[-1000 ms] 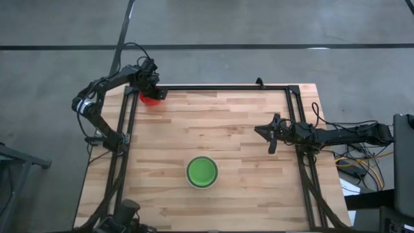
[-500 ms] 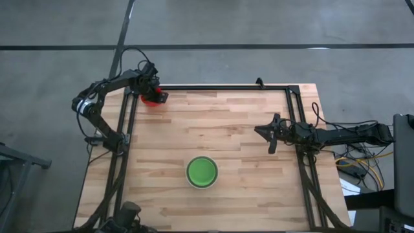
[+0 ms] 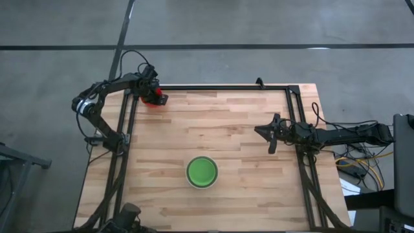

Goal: Nest bowls inside each other
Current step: Stack the red bowl on the green bowl

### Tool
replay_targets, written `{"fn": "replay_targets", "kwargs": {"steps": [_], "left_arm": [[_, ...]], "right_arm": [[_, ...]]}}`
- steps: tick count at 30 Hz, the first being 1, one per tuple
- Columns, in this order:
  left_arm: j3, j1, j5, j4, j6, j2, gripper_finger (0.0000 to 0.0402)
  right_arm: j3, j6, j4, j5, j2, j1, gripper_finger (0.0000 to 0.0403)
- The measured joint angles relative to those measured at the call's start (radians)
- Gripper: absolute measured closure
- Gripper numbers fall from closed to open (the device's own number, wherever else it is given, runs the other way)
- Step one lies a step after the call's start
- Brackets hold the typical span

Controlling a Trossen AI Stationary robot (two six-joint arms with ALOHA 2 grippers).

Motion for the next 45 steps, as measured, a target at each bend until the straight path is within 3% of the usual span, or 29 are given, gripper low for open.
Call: {"fn": "replay_targets", "kwargs": {"steps": [18,31,45], "left_arm": [[0.011,-0.001,0.013,0.006,-0.009,-0.004,0.028],[0.011,-0.005,-0.055,0.0,-0.032,-0.004,0.0284],[0.012,-0.017,-0.062,-0.001,-0.025,-0.006,0.0369]], "right_arm": [[0.0,0.0,0.0,0.0,0.0,0.0,0.0349],[0.0,0.0,0.0,0.0,0.0,0.0,0.0349],[0.0,0.0,0.0,0.0,0.0,0.0,0.0349]]}}
